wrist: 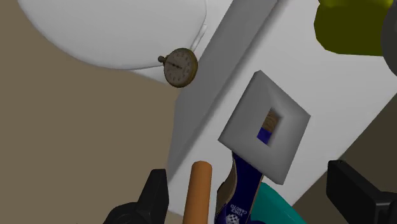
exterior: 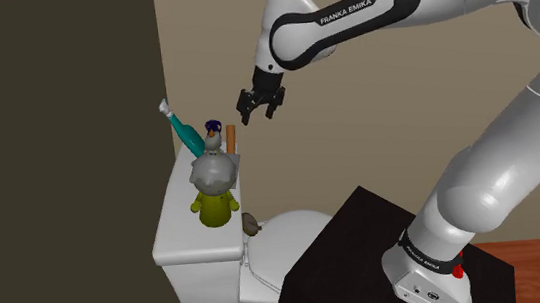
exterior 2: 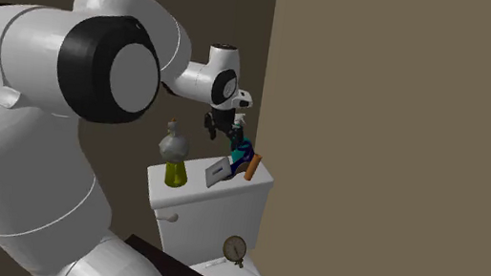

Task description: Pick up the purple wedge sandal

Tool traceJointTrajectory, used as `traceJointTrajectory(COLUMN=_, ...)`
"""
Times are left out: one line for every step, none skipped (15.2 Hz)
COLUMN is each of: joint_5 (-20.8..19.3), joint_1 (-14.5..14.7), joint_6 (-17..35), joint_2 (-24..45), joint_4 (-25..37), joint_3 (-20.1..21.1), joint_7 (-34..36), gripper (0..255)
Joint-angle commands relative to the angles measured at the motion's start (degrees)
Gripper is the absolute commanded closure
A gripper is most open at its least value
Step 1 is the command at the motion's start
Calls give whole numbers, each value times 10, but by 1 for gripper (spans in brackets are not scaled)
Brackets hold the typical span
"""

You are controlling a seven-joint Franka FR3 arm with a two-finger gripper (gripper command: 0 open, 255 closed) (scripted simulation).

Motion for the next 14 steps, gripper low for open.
traceJointTrajectory(joint_5=-7, joint_1=-2, joint_6=21, joint_2=42, joint_4=30, joint_3=4, joint_7=24, gripper=0)
traceJointTrajectory(joint_5=-11, joint_1=-2, joint_6=31, joint_2=64, joint_4=45, joint_3=5, joint_7=34, gripper=0)
traceJointTrajectory(joint_5=-15, joint_1=-3, joint_6=41, joint_2=85, joint_4=60, joint_3=6, joint_7=45, gripper=0)
traceJointTrajectory(joint_5=-19, joint_1=-3, joint_6=50, joint_2=106, joint_4=76, joint_3=6, joint_7=56, gripper=0)
traceJointTrajectory(joint_5=-24, joint_1=-2, joint_6=58, joint_2=127, joint_4=93, joint_3=5, joint_7=66, gripper=0)
traceJointTrajectory(joint_5=-28, joint_1=-2, joint_6=66, joint_2=149, joint_4=111, joint_3=4, joint_7=76, gripper=0)
traceJointTrajectory(joint_5=-32, joint_1=-1, joint_6=72, joint_2=170, joint_4=129, joint_3=3, joint_7=86, gripper=0)
traceJointTrajectory(joint_5=-36, joint_1=1, joint_6=78, joint_2=191, joint_4=148, joint_3=1, joint_7=96, gripper=0)
traceJointTrajectory(joint_5=-40, joint_1=2, joint_6=84, joint_2=212, joint_4=168, joint_3=-1, joint_7=105, gripper=0)
traceJointTrajectory(joint_5=-44, joint_1=4, joint_6=88, joint_2=234, joint_4=189, joint_3=-3, joint_7=114, gripper=0)
traceJointTrajectory(joint_5=-47, joint_1=6, joint_6=92, joint_2=255, joint_4=211, joint_3=-5, joint_7=123, gripper=0)
traceJointTrajectory(joint_5=-50, joint_1=8, joint_6=95, joint_2=276, joint_4=233, joint_3=-8, joint_7=131, gripper=0)
traceJointTrajectory(joint_5=-52, joint_1=10, joint_6=96, joint_2=292, joint_4=251, joint_3=-10, joint_7=137, gripper=0)
traceJointTrajectory(joint_5=-53, joint_1=10, joint_6=103, joint_2=296, joint_4=248, joint_3=-11, joint_7=138, gripper=0)
